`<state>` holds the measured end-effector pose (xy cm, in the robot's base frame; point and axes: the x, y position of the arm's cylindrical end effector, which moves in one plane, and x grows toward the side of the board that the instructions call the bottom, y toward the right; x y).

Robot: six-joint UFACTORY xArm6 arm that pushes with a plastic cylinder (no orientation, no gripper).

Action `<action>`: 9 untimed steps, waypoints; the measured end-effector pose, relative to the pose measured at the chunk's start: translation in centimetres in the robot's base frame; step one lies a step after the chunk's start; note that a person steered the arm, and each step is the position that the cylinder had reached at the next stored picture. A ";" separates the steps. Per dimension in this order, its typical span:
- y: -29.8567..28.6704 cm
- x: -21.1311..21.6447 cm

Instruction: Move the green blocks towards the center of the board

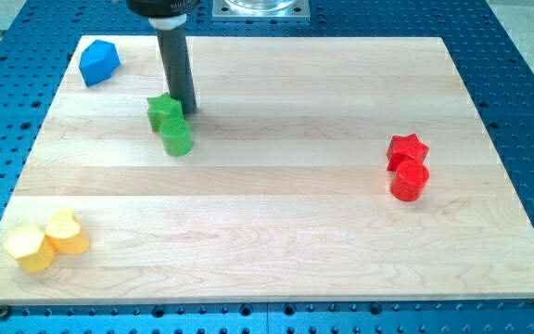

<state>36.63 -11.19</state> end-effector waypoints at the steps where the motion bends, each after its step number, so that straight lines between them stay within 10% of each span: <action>1: 0.0 0.3; 4: -3.0 -7.1; 9: -4.0 -0.9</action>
<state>35.71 -15.15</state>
